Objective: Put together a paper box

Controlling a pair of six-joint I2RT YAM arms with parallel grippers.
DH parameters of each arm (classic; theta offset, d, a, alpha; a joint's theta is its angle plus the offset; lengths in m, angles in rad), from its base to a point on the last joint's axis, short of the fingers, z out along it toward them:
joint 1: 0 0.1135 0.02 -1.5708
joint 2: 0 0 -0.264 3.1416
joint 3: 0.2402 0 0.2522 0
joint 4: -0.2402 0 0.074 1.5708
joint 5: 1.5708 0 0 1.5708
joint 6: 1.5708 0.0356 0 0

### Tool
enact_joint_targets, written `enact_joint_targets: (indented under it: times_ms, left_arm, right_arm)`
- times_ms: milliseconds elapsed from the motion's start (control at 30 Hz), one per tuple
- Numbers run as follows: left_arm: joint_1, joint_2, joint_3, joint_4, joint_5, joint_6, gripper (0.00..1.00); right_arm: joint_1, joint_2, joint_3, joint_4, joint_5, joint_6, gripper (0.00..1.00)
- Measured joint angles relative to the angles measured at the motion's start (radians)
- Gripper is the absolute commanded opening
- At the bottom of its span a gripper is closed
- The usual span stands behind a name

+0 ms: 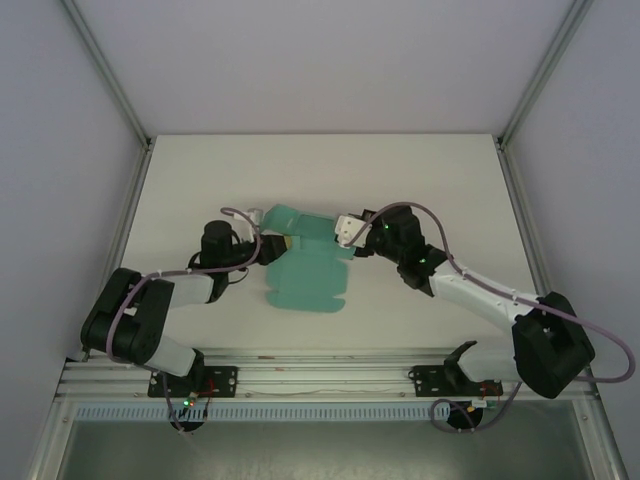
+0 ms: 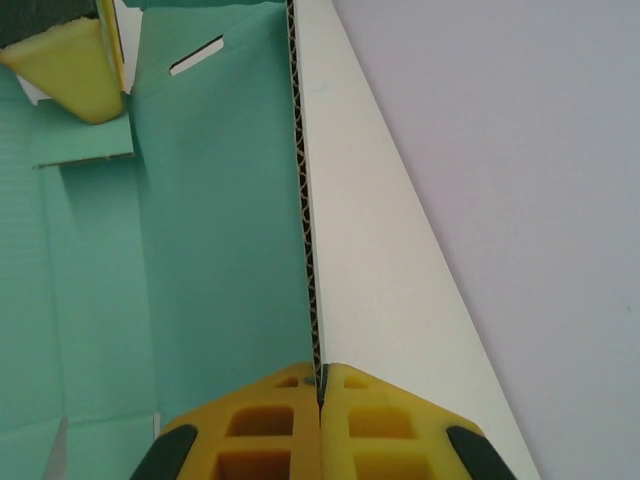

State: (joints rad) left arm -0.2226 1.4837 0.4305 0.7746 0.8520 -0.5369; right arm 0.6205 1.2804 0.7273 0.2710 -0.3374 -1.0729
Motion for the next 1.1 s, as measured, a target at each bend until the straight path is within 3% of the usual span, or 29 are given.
enact_joint_targets:
  times_ms: [267, 433, 500, 567, 633, 767, 1100]
  left_arm:
    - [-0.007, 0.004, 0.026, -0.035, -0.029, 0.012, 0.03]
    - [-0.023, -0.002, 0.03, -0.068, -0.056, 0.014, 0.05]
    - [-0.027, -0.014, 0.033, -0.091, -0.074, 0.016, 0.21]
    - [-0.031, -0.029, 0.034, -0.117, -0.1, 0.023, 0.27]
    - [-0.033, -0.044, 0.034, -0.147, -0.124, 0.031, 0.44]
    - [-0.033, -0.071, 0.034, -0.201, -0.167, 0.041, 0.98]
    - [-0.033, -0.236, 0.05, -0.42, -0.338, 0.049, 1.0]
  right_arm:
    - [-0.006, -0.001, 0.0, -0.014, 0.013, 0.0, 0.0]
    - [-0.006, 0.003, 0.0, -0.023, 0.028, -0.013, 0.0]
    - [-0.006, 0.01, 0.0, -0.022, 0.031, -0.02, 0.0]
    - [-0.006, 0.014, 0.0, -0.021, 0.03, -0.027, 0.0]
    - [-0.003, 0.023, 0.0, -0.02, 0.031, -0.035, 0.0]
    - [-0.002, 0.047, 0.001, -0.02, 0.039, -0.056, 0.0]
    - [0.012, 0.172, 0.007, 0.024, 0.186, -0.172, 0.0]
